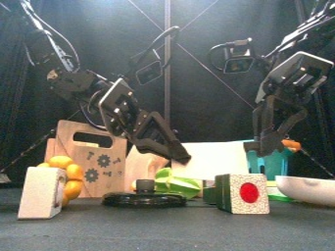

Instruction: Cut sushi piece

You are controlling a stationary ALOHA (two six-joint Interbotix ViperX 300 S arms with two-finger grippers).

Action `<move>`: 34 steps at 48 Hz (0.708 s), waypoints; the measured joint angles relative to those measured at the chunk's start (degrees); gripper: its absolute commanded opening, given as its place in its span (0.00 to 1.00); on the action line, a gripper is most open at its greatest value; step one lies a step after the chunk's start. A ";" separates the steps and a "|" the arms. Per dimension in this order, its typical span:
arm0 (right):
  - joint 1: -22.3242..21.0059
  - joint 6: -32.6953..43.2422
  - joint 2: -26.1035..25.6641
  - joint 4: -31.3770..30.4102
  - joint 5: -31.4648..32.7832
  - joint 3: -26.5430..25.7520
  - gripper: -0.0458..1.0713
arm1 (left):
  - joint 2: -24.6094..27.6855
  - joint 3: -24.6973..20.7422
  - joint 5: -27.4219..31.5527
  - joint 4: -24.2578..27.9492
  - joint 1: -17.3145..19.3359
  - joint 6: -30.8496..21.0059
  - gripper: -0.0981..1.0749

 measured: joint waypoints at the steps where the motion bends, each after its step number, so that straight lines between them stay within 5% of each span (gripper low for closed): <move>1: 0.09 0.00 0.00 0.00 0.00 0.00 0.45 | 0.00 0.00 0.00 0.00 0.00 0.00 0.33; 15: 6.59 0.18 -2.20 2.90 0.35 -0.44 0.45 | -2.20 0.09 -0.18 0.97 -4.57 -0.26 0.33; 34: 7.38 0.09 -0.35 4.66 -0.26 -0.53 0.45 | -0.26 -0.35 -0.44 -1.05 -6.77 -0.44 0.33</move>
